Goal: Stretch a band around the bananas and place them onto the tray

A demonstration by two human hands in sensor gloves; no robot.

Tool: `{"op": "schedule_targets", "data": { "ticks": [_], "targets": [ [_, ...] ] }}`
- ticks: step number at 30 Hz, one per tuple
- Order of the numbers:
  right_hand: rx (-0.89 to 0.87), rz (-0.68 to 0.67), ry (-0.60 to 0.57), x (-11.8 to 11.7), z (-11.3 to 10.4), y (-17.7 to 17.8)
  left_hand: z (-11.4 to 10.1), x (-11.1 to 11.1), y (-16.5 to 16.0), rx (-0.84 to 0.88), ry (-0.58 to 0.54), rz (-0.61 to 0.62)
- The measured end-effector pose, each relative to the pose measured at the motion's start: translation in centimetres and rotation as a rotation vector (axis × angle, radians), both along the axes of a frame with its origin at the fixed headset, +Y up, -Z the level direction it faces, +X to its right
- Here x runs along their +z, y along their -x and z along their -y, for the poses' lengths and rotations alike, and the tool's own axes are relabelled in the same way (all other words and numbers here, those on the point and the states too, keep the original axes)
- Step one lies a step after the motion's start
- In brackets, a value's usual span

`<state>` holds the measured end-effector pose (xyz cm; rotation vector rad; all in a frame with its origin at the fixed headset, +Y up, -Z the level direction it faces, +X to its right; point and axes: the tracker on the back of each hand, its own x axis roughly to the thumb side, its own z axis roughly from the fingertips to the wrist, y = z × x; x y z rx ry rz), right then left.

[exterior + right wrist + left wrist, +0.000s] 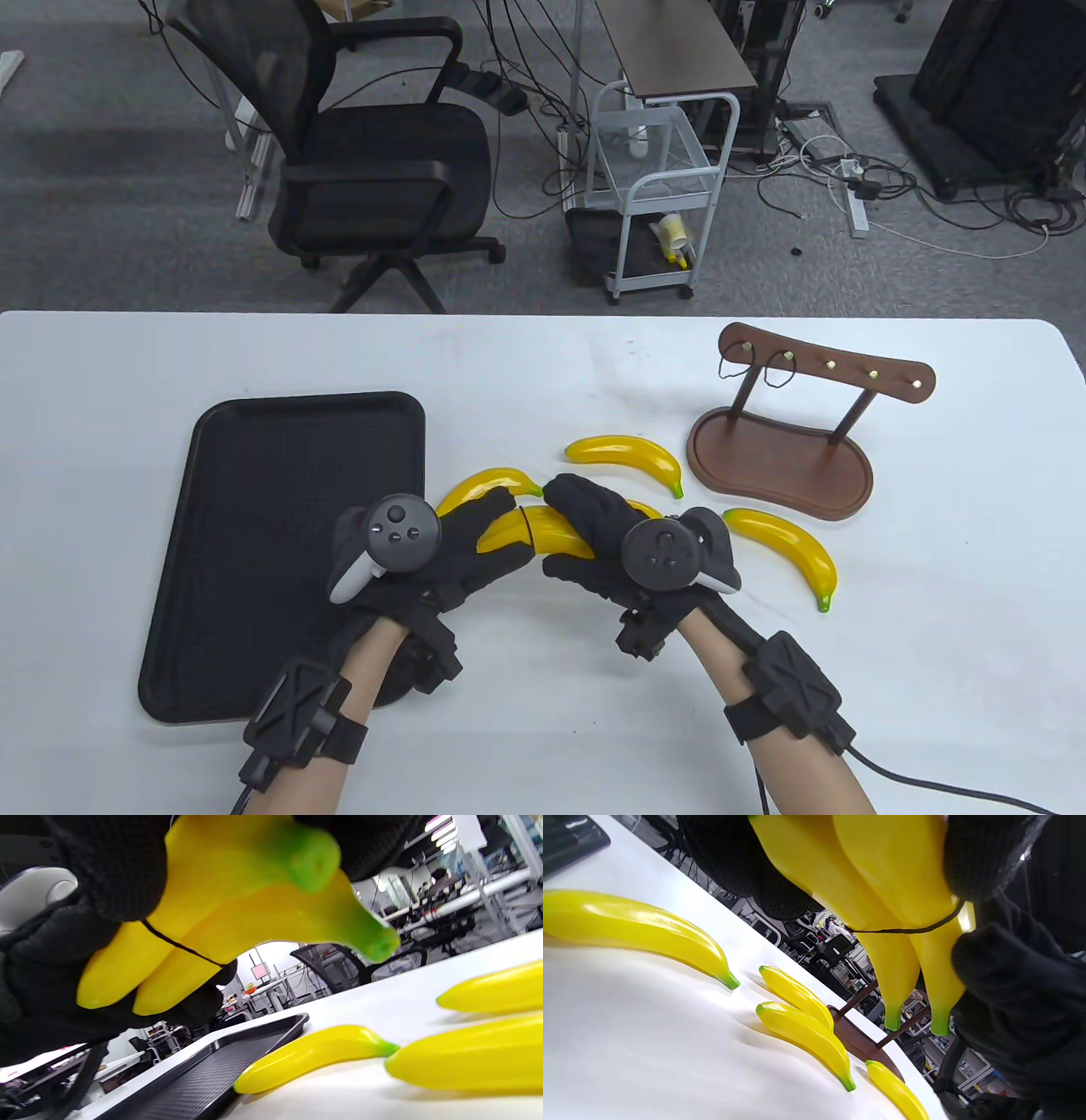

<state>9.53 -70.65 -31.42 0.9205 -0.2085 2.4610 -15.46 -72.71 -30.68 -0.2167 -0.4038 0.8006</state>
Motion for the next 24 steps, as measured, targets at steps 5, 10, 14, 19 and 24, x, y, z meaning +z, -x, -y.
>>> {"op": "schedule_targets", "data": {
  "ticks": [5, 10, 14, 19, 24],
  "targets": [
    [0.021, 0.017, -0.068, 0.4, -0.4, 0.3, 0.3, -0.2, 0.2, 0.070, 0.068, -0.010],
    [0.033, 0.042, -0.134, 0.6, -0.5, 0.3, 0.6, -0.3, 0.3, 0.179, 0.166, 0.015],
    [0.028, 0.044, -0.160, 0.8, -0.5, 0.5, 0.9, -0.4, 0.3, 0.201, 0.216, 0.023],
    [0.041, 0.048, -0.172, 0.9, -0.5, 0.5, 1.2, -0.5, 0.2, 0.210, 0.253, 0.039],
    [0.042, 0.050, -0.172, 0.8, -0.5, 0.4, 1.2, -0.5, 0.1, 0.213, 0.270, 0.052]
  ]
}}
